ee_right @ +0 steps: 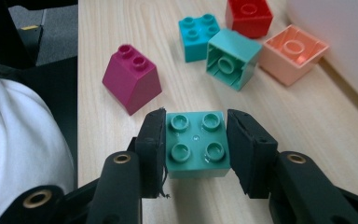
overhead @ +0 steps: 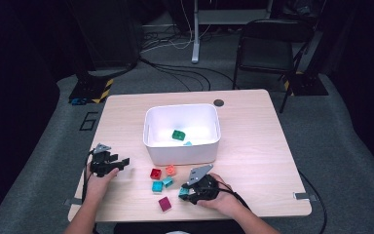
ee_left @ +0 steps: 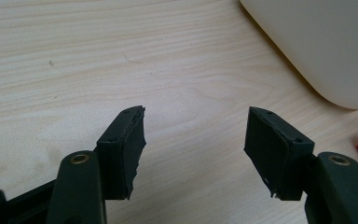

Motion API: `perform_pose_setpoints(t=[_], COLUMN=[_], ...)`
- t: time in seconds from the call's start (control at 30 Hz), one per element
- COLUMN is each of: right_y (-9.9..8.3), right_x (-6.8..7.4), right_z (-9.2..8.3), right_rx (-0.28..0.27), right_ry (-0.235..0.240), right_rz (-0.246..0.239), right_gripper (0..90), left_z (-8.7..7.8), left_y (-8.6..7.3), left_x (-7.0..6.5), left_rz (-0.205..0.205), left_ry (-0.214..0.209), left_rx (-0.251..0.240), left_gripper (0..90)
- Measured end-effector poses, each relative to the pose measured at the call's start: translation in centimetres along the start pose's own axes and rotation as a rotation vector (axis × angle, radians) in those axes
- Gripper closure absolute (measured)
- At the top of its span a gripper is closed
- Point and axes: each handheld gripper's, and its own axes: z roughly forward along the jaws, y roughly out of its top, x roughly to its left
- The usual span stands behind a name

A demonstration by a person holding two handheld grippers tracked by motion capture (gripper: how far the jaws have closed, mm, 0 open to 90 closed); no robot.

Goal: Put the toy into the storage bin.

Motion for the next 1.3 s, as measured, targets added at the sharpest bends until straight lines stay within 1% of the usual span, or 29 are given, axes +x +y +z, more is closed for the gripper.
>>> perform_pose_setpoints(t=[0.17, 0.23, 0.3, 0.33, 0.37, 0.53, 0.57, 0.6, 0.63, 0.67, 0.73, 0.77, 0.8, 0.9, 0.97, 1.13, 1.3], right_y=[0.6, 1.0, 1.3, 1.7, 1.7, 2.6, 2.9, 3.2, 3.5, 3.7, 4.3, 4.6, 4.9, 5.7, 6.3, 7.8, 9.3], right_x=[-0.3, -0.5, -0.6, -0.8, -0.8, -1.3, -1.4, -1.5, -1.7, -1.6, -1.8, -2.0, -2.0, -2.4, -2.5, -2.6, -2.9], right_z=[-0.9, -1.4, -1.9, -2.5, -2.5, -3.9, -4.3, -4.6, -4.9, -5.2, -5.8, -6.1, -6.3, -6.9, -7.4, -8.5, -9.6], right_rx=[-0.020, -0.028, -0.042, -0.053, -0.053, -0.061, -0.062, -0.068, -0.066, -0.070, -0.072, -0.071, -0.069, -0.073, -0.077, -0.092, -0.112], right_ry=[-0.014, -0.024, -0.032, -0.035, -0.035, -0.052, -0.055, -0.055, -0.058, -0.057, -0.058, -0.059, -0.061, -0.063, -0.062, -0.066, -0.077], right_rz=[0.012, 0.007, 0.026, 0.035, 0.035, 0.040, 0.032, 0.033, 0.022, 0.037, 0.037, 0.023, 0.040, 0.050, 0.055, 0.033, 0.026], right_gripper=[58.4, 58.4, 58.4, 58.4, 58.4, 58.4, 58.4, 58.4, 58.4, 58.4, 58.4, 58.4, 58.4, 58.4, 58.4, 58.4, 58.4], left_z=[-0.1, -0.1, -0.1, -0.1, -0.1, -0.1, 0.0, 0.0, 0.0, 0.0, 0.0, 0.0, 0.0, 0.0, 0.0, 0.0, -0.1], left_y=[0.0, 0.0, 0.0, 0.0, 0.0, 0.0, 0.0, 0.0, 0.0, 0.0, 0.0, 0.0, 0.0, 0.0, 0.0, 0.0, 0.0], left_x=[0.0, 0.0, 0.0, 0.0, -0.1, -0.1, -0.1, -0.1, 0.0, 0.0, 0.0, -0.1, -0.1, -0.1, -0.1, -0.1, -0.1], left_rz=[0.004, 0.005, 0.006, 0.007, 0.007, 0.007, 0.007, 0.006, 0.006, 0.007, 0.008, 0.007, 0.006, 0.007, 0.009, 0.006, 0.008], left_ry=[0.002, 0.003, 0.003, 0.003, 0.002, 0.002, 0.003, 0.002, 0.001, 0.001, 0.003, 0.002, 0.001, 0.003, 0.000, 0.001, 0.000], left_rx=[0.003, 0.002, 0.001, 0.001, 0.000, 0.002, 0.003, 0.002, 0.002, 0.001, 0.002, 0.001, 0.000, -0.005, 0.002, 0.001, 0.000], left_gripper=[37.6, 37.6, 37.6, 37.6, 37.6, 37.6, 37.6, 37.6, 37.6, 37.6, 37.6, 37.6, 37.6, 37.6, 37.6, 37.6, 37.6])
